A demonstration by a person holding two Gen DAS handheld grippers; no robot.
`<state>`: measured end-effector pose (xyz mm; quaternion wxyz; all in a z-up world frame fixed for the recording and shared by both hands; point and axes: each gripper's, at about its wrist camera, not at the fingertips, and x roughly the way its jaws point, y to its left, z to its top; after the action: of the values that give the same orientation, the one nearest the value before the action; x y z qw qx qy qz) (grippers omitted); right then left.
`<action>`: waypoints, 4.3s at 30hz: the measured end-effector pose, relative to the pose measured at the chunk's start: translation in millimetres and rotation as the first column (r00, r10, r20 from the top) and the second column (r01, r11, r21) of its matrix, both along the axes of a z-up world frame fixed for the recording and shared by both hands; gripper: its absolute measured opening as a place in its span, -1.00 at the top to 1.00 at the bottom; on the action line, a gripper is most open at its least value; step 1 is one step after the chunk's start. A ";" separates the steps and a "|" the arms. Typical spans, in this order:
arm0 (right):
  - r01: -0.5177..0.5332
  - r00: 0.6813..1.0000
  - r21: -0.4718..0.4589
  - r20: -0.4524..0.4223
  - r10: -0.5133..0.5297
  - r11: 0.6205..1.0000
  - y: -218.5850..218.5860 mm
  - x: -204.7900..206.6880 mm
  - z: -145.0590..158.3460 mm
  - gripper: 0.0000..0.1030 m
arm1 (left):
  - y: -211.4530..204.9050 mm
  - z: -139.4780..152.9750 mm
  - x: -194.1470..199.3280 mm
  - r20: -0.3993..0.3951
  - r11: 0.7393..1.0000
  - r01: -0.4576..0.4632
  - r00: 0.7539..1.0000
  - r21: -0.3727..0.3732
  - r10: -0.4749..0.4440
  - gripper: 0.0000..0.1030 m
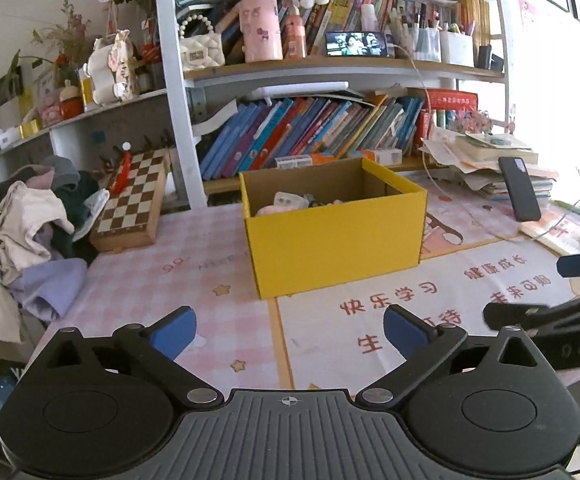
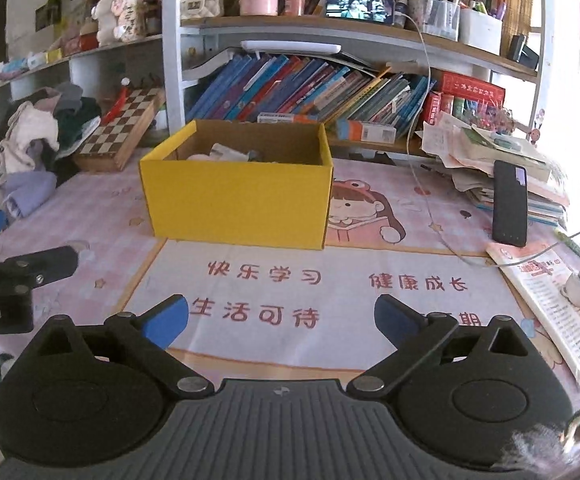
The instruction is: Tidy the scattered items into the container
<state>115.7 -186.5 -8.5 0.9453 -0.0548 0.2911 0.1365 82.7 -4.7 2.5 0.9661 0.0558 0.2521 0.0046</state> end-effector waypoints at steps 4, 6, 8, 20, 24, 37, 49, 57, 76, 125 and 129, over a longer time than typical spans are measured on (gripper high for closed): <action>-0.018 1.000 -0.024 -0.016 0.018 1.000 1.6 0.5 -3.1 -1.00 | -1.2 -4.1 -2.1 -0.012 1.000 -0.014 1.000 -0.001 0.014 -1.00; -0.027 0.999 -0.031 -0.023 0.027 0.999 2.5 0.8 -4.4 -1.00 | -1.3 -6.3 -3.0 -0.019 1.000 -0.023 1.000 -0.002 0.023 -1.00; -0.037 0.999 -0.040 -0.032 0.036 0.999 4.6 0.3 -6.0 -1.00 | -1.4 -8.5 -3.9 -0.025 0.999 -0.033 0.999 -0.002 0.033 -1.00; -0.060 0.997 -0.071 -0.051 0.057 0.996 11.9 -5.2 -8.7 -1.00 | 1.6 -13.6 -8.0 -0.037 0.999 -0.049 0.998 -0.010 0.048 -1.00; -0.050 0.997 -0.054 -0.055 0.047 0.997 10.7 -6.2 -8.2 -1.00 | 2.5 -13.9 -7.0 -0.039 0.999 -0.043 0.998 0.005 0.043 -1.00; -0.030 0.996 -0.042 -0.084 0.026 0.999 14.1 -4.4 -9.9 -1.00 | 4.1 -17.1 -8.5 -0.084 0.999 -0.037 0.996 0.028 0.039 -1.00; -0.018 0.995 -0.062 -0.098 0.012 0.998 13.6 -9.0 -11.5 -1.00 | 3.4 -22.7 -11.6 -0.130 1.000 -0.030 0.991 -0.005 0.029 -1.00; -0.026 0.995 -0.059 -0.094 0.020 0.998 15.2 -12.8 -10.6 -1.00 | 7.9 -25.4 -12.4 -0.154 0.999 -0.046 0.987 -0.021 0.042 -1.00; -0.021 0.993 -0.068 -0.116 0.013 0.997 18.7 -14.0 -11.8 -1.00 | 6.7 -27.0 -15.3 -0.169 0.999 -0.037 0.985 -0.032 0.031 -1.00; -0.021 0.991 -0.067 -0.130 0.012 0.998 16.1 -5.7 -15.1 -1.00 | 6.4 -29.9 -8.9 -0.181 0.999 -0.024 0.983 -0.031 0.018 -1.00; -0.020 0.991 -0.066 -0.130 0.011 0.998 16.1 -5.8 -15.7 -1.00 | 6.6 -30.5 -8.3 -0.185 0.999 -0.027 0.983 -0.031 0.021 -1.00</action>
<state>109.9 -170.3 -24.2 0.9209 -0.0798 0.3560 0.1373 74.4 1.9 -27.9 0.9393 0.0367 0.3412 0.0068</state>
